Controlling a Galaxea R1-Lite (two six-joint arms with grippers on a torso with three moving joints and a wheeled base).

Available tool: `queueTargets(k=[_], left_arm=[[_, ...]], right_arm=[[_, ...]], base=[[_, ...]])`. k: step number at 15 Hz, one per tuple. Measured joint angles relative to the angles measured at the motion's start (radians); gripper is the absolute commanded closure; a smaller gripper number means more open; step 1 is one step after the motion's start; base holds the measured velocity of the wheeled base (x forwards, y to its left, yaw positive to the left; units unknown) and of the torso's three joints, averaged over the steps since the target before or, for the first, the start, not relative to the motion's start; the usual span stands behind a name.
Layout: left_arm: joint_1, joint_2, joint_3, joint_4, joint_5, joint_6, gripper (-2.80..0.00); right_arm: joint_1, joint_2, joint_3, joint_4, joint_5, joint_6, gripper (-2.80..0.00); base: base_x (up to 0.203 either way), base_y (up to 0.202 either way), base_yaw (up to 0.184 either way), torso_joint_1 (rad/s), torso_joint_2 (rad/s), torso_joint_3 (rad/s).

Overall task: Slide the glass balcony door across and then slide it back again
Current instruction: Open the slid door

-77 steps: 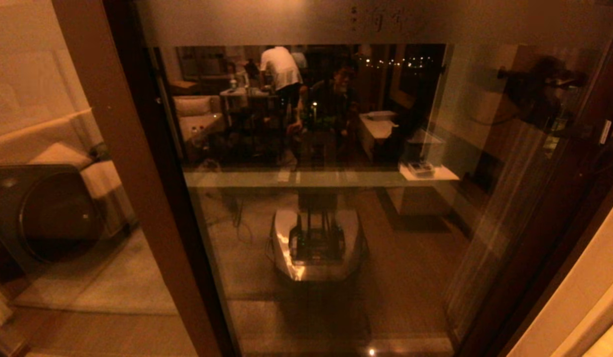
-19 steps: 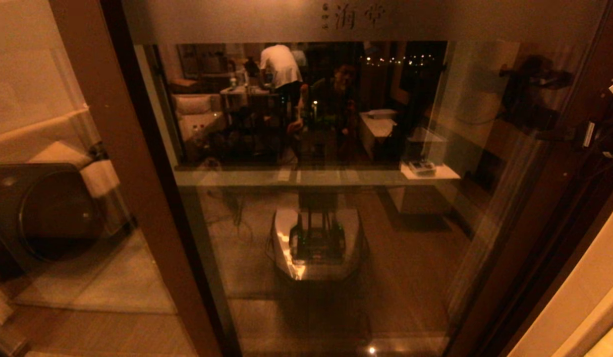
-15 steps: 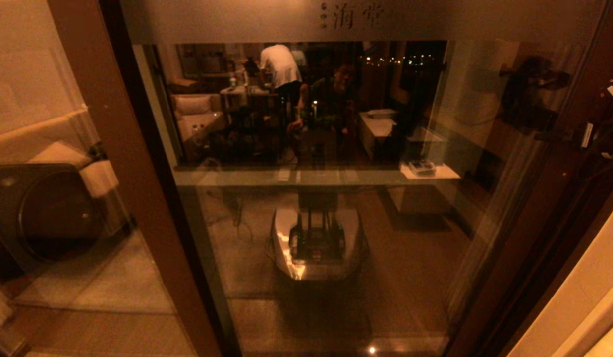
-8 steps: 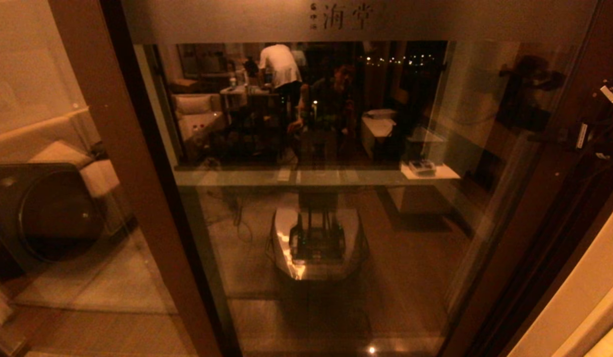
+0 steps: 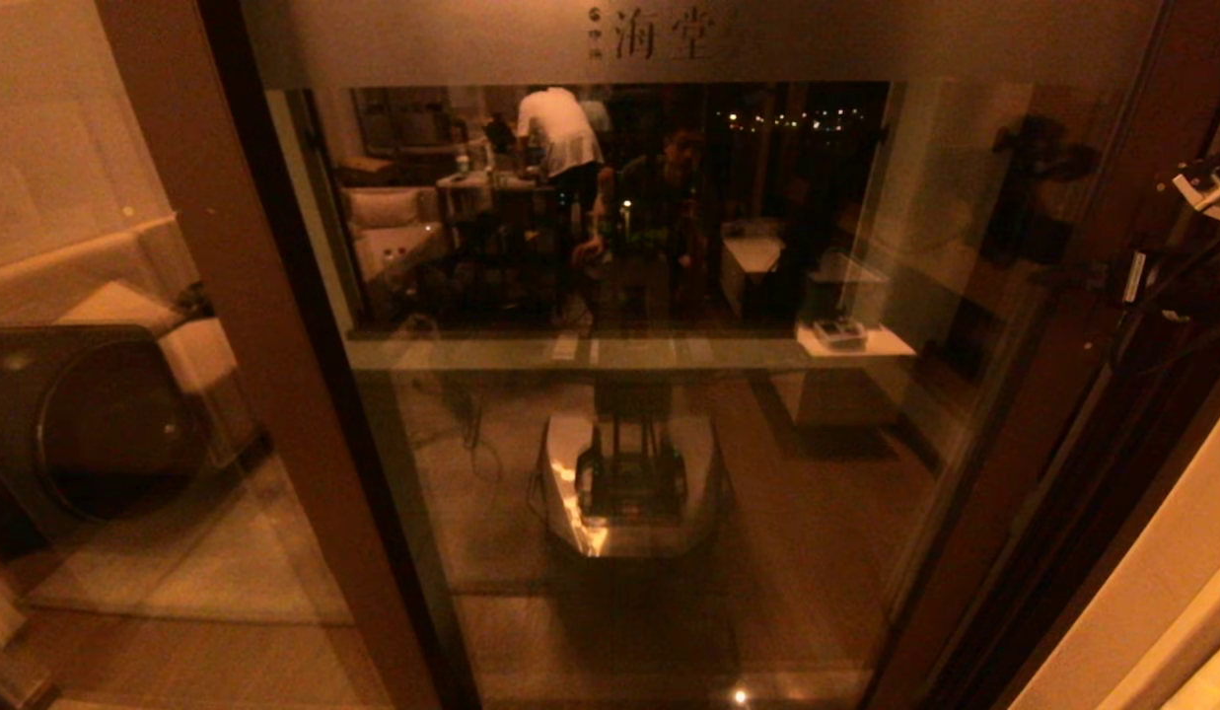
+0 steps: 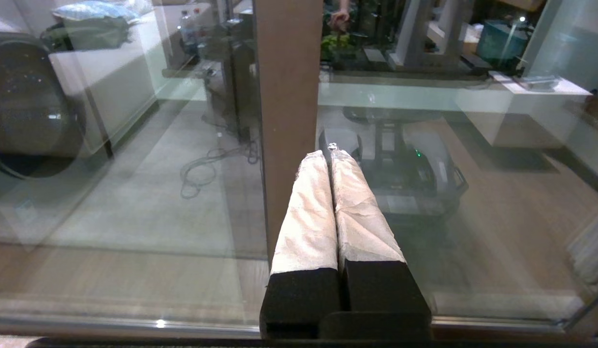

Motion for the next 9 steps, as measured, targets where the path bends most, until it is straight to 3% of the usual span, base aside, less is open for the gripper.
queueTargets(k=[9], left_arm=[[0.000, 0.000, 0.000, 0.000, 0.000, 0.000, 0.00]], right_arm=[[0.008, -0.012, 0.016, -0.004, 0.013, 0.002, -2.80]], base=[[0.000, 0.000, 0.000, 0.000, 0.00, 0.000]])
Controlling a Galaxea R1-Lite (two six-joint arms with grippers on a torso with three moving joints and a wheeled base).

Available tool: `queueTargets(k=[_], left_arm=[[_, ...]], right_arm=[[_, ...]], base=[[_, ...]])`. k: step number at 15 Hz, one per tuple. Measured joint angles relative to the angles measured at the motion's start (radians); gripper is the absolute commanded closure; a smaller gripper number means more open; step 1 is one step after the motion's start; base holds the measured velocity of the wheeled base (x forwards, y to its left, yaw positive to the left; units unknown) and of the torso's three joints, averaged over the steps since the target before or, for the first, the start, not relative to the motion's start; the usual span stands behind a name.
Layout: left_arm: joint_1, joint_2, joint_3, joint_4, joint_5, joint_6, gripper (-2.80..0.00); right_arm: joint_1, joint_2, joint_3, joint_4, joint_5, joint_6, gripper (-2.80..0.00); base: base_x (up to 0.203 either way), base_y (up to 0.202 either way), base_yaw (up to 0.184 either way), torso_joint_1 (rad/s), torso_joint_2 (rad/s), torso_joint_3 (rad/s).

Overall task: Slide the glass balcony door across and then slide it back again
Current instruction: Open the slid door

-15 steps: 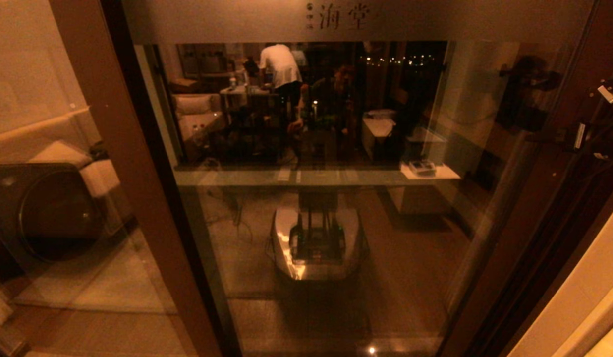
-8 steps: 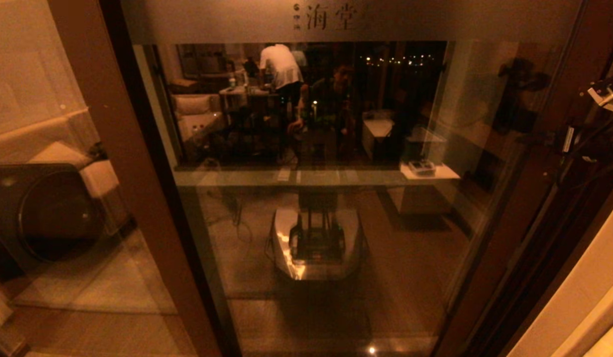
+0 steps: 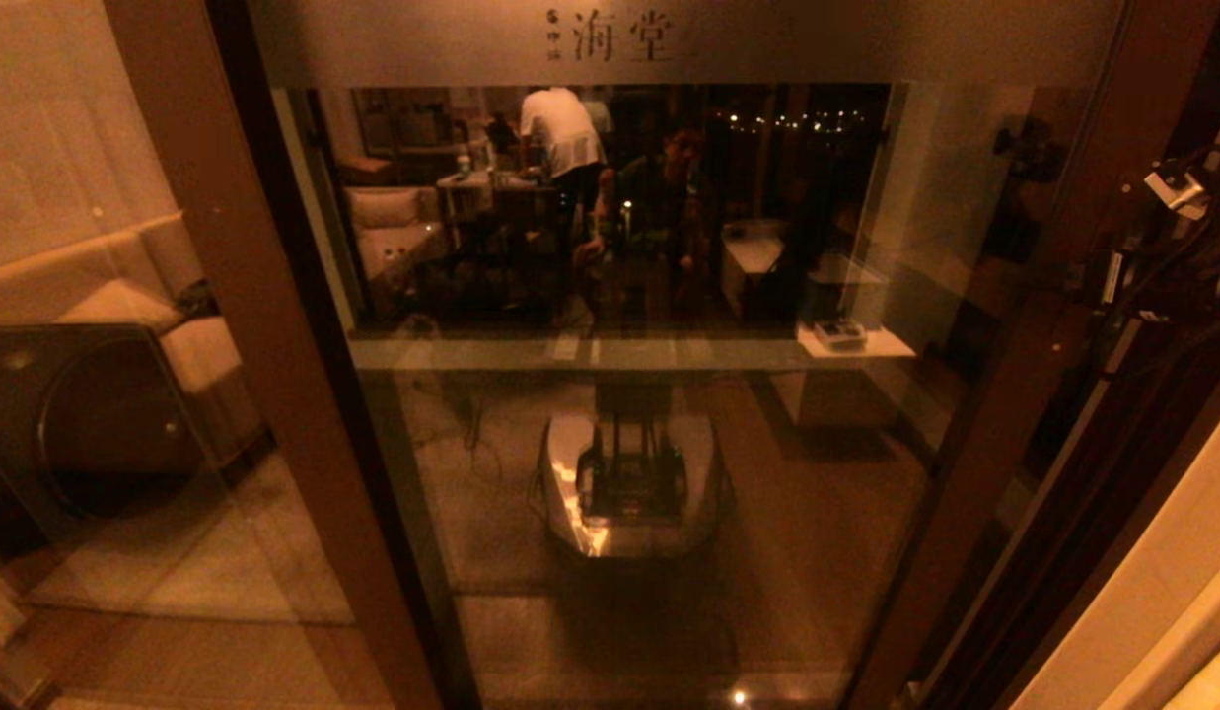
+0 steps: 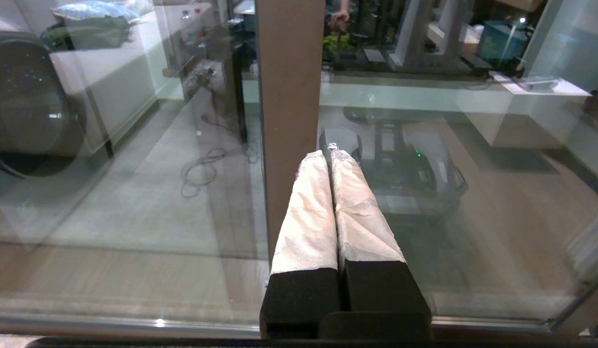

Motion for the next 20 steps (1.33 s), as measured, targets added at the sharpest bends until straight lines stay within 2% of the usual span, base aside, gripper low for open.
queueTargets(k=[5, 9, 14, 15, 16, 20], left_arm=[[0.000, 0.000, 0.000, 0.000, 0.000, 0.000, 0.00], [0.000, 0.000, 0.000, 0.000, 0.000, 0.000, 0.00], [0.000, 0.000, 0.000, 0.000, 0.000, 0.000, 0.00], [0.000, 0.000, 0.000, 0.000, 0.000, 0.000, 0.00], [0.000, 0.000, 0.000, 0.000, 0.000, 0.000, 0.00], [0.000, 0.000, 0.000, 0.000, 0.000, 0.000, 0.00]], right_arm=[[-0.068, -0.075, 0.050, -0.019, -0.009, -0.002, -2.80], [-0.089, -0.172, 0.128, -0.040, -0.006, -0.001, -2.80], [-0.184, -0.255, 0.136, -0.086, -0.003, 0.007, -2.80], [-0.197, -0.265, 0.131, -0.093, -0.003, 0.008, -0.96], [-0.209, -0.273, 0.129, -0.096, -0.004, 0.008, 0.00], [-0.230, -0.281, 0.102, -0.096, -0.007, 0.010, 0.00]], base=[[0.000, 0.000, 0.000, 0.000, 0.00, 0.000], [0.000, 0.000, 0.000, 0.000, 0.00, 0.000], [0.000, 0.000, 0.000, 0.000, 0.00, 0.000], [0.000, 0.000, 0.000, 0.000, 0.00, 0.000], [0.000, 0.000, 0.000, 0.000, 0.00, 0.000], [0.000, 0.000, 0.000, 0.000, 0.00, 0.000]])
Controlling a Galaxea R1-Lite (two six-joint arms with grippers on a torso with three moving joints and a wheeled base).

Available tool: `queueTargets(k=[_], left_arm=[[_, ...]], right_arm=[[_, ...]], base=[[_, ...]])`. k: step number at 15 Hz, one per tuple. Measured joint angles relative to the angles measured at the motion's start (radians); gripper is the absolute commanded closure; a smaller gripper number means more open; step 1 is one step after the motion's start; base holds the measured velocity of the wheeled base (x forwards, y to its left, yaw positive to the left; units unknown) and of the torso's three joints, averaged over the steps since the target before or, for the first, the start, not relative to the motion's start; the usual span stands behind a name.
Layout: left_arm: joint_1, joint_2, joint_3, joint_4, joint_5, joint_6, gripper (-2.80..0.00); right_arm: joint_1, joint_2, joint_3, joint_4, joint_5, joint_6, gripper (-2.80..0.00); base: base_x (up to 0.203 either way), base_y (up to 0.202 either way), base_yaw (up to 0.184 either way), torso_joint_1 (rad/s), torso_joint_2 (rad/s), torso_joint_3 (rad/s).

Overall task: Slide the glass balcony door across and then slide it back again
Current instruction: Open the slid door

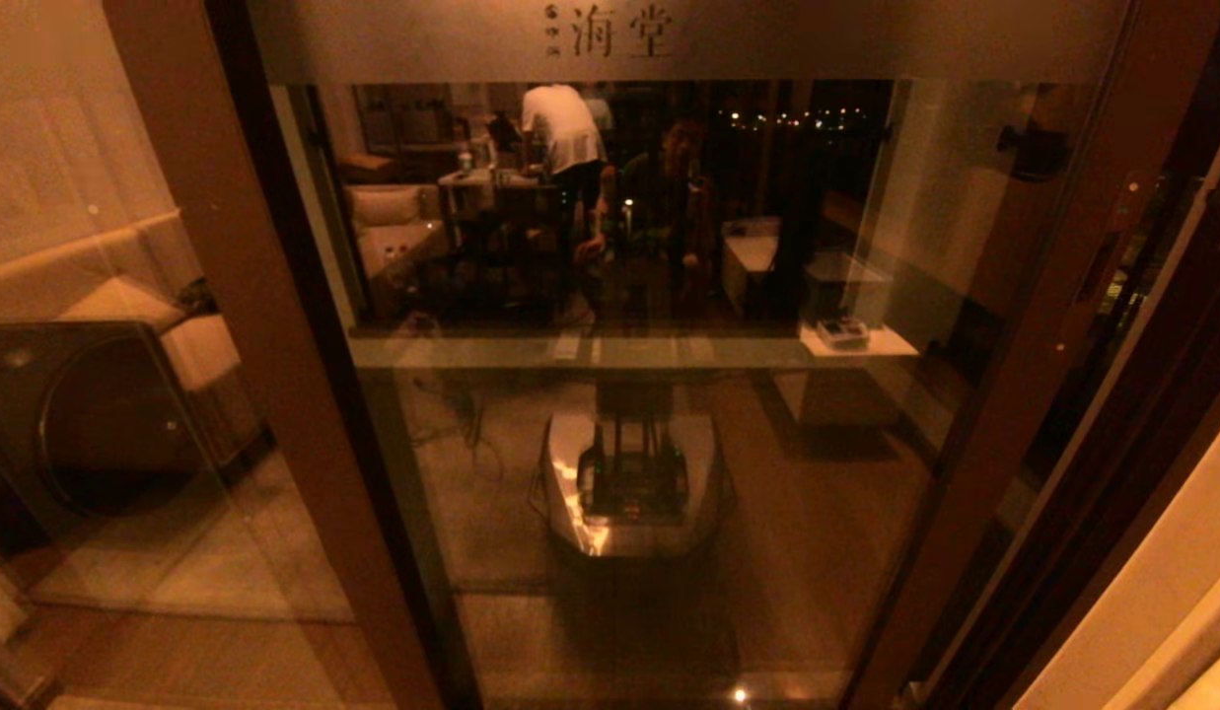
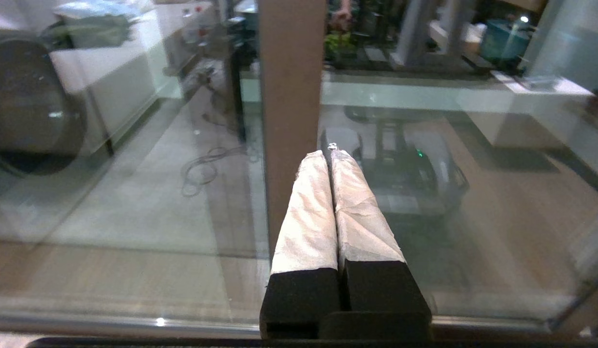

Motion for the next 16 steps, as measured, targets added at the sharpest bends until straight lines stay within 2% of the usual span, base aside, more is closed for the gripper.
queueTargets(k=[2, 4, 6, 8, 10, 12, 16], left_arm=[[0.000, 0.000, 0.000, 0.000, 0.000, 0.000, 0.00], [0.000, 0.000, 0.000, 0.000, 0.000, 0.000, 0.00], [0.000, 0.000, 0.000, 0.000, 0.000, 0.000, 0.00], [0.000, 0.000, 0.000, 0.001, 0.000, 0.000, 0.00], [0.000, 0.000, 0.000, 0.000, 0.000, 0.000, 0.00], [0.000, 0.000, 0.000, 0.000, 0.000, 0.000, 0.00], [0.000, 0.000, 0.000, 0.001, 0.000, 0.000, 0.00]], right_arm=[[-0.015, 0.011, -0.029, 0.007, -0.006, 0.001, 0.00], [-0.017, 0.028, -0.076, 0.043, -0.048, 0.000, 0.00], [-0.016, 0.053, -0.150, 0.130, -0.099, -0.001, 0.00], [-0.009, 0.094, -0.228, 0.224, -0.117, -0.001, 0.00], [0.018, 0.146, -0.279, 0.254, -0.154, -0.001, 0.00], [0.054, 0.195, -0.312, 0.256, -0.224, -0.002, 0.00], [0.110, 0.261, -0.341, 0.257, -0.244, 0.000, 0.00]], base=[[0.000, 0.000, 0.000, 0.000, 0.00, 0.000], [0.000, 0.000, 0.000, 0.000, 0.00, 0.000], [0.000, 0.000, 0.000, 0.000, 0.00, 0.000], [0.000, 0.000, 0.000, 0.000, 0.00, 0.000], [0.000, 0.000, 0.000, 0.000, 0.00, 0.000], [0.000, 0.000, 0.000, 0.000, 0.00, 0.000], [0.000, 0.000, 0.000, 0.000, 0.00, 0.000]])
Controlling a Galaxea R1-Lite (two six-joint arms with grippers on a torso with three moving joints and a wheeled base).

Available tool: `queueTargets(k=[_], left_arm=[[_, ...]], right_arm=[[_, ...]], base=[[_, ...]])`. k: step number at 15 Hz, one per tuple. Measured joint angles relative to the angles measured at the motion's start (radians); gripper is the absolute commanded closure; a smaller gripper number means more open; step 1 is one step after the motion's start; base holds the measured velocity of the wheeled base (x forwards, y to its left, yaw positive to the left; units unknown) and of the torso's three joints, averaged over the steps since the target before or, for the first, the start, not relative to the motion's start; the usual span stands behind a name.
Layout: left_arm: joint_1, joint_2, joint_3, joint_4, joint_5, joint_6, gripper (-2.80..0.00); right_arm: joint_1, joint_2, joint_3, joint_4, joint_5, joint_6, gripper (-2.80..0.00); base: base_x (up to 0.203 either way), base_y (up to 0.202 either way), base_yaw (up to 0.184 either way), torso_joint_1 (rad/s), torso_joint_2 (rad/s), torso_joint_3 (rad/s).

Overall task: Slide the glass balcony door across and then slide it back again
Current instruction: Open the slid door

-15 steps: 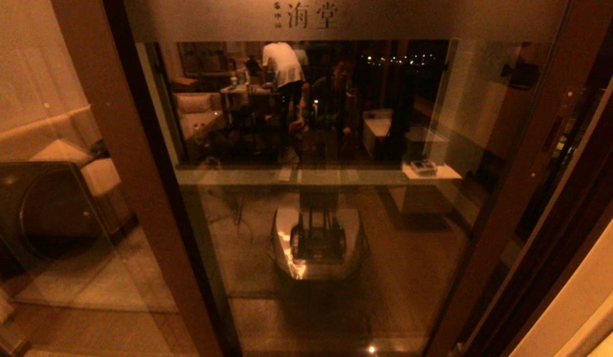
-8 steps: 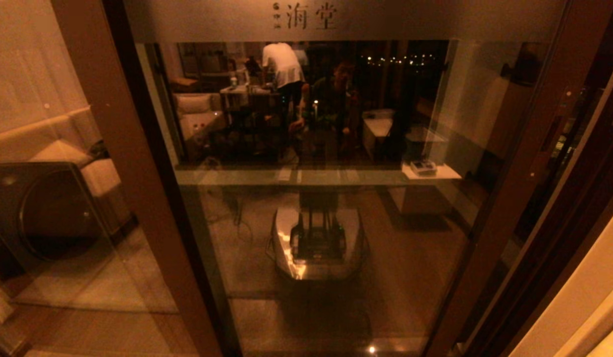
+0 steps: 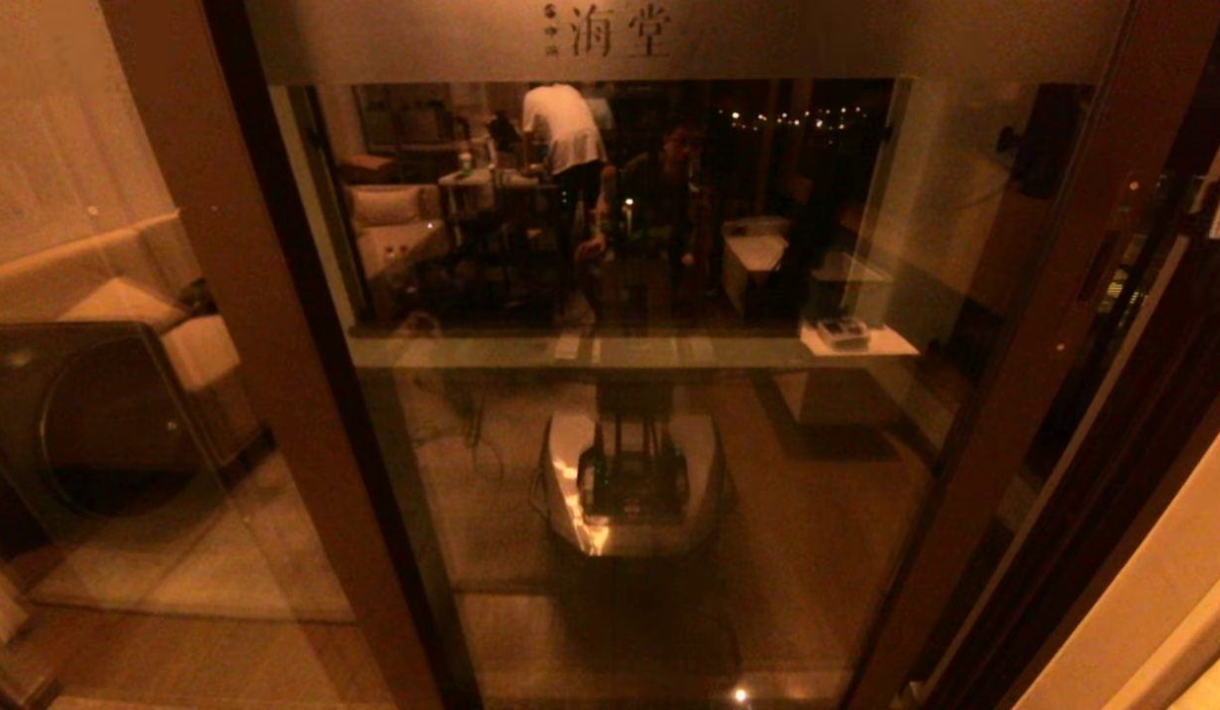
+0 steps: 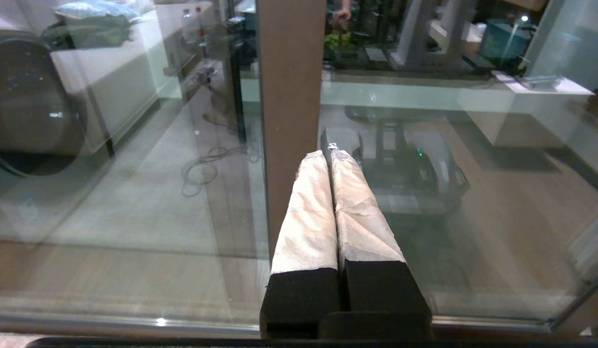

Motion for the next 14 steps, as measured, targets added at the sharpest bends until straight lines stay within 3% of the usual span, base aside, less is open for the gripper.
queueTargets(k=[14], left_arm=[[0.000, 0.000, 0.000, 0.000, 0.000, 0.000, 0.00]], right_arm=[[0.080, 0.069, 0.009, -0.011, 0.006, 0.047, 0.00]], base=[[0.000, 0.000, 0.000, 0.000, 0.00, 0.000]])
